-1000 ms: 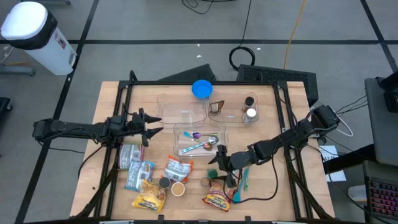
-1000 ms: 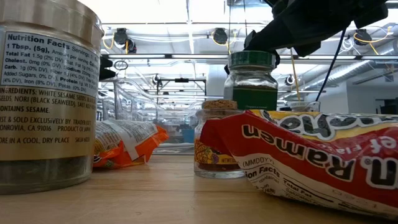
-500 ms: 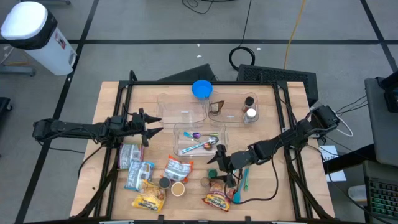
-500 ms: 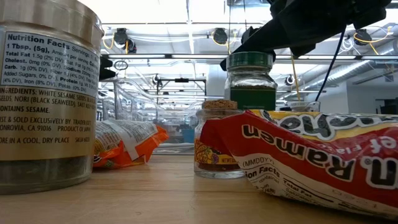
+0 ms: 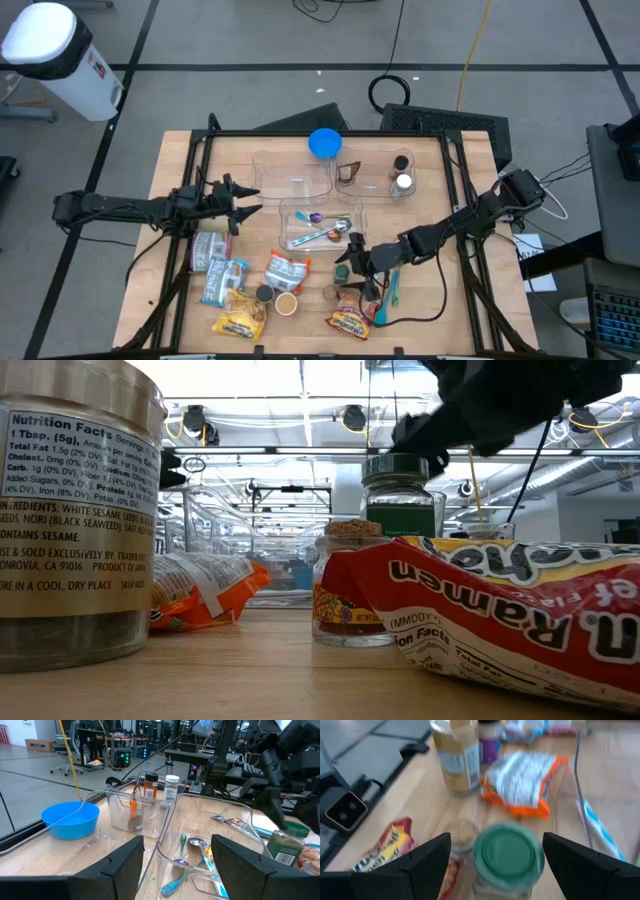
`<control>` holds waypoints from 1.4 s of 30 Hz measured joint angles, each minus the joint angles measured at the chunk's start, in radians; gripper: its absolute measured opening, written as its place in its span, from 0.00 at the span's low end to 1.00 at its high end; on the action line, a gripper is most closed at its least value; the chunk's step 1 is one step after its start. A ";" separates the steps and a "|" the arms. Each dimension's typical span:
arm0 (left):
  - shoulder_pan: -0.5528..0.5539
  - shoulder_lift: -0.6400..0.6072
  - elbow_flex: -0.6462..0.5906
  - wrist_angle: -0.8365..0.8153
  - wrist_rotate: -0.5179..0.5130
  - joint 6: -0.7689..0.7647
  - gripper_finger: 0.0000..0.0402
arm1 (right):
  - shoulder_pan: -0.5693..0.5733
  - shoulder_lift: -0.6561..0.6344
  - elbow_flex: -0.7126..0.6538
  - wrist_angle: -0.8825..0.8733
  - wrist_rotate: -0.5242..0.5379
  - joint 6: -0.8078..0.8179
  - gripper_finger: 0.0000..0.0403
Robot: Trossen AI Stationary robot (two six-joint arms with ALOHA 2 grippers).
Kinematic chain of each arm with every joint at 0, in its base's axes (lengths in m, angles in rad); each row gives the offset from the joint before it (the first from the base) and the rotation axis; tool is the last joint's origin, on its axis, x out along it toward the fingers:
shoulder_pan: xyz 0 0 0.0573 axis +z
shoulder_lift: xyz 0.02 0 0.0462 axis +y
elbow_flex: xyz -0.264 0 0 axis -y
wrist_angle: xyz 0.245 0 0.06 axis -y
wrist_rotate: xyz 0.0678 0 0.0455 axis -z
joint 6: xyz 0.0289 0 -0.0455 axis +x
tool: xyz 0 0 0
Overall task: Pick & Place Food Item
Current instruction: Put the green seasoning bottle into the top right transparent bin
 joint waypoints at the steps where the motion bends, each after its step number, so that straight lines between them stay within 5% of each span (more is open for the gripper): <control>1: 0.000 0.000 0.000 0.000 0.000 0.000 0.60 | 0.000 0.000 0.000 -0.017 0.009 0.009 0.77; 10: 0.000 0.000 0.000 0.000 0.000 0.000 0.60 | 0.000 0.000 0.000 -0.026 0.009 0.017 0.73; 27: 0.000 0.000 0.000 0.000 0.000 0.000 0.60 | -0.002 -0.003 0.000 -0.015 0.008 0.038 0.48; 42: 0.000 0.000 0.000 0.000 0.000 0.000 0.60 | -0.040 -0.408 0.001 -0.181 0.034 -0.027 0.48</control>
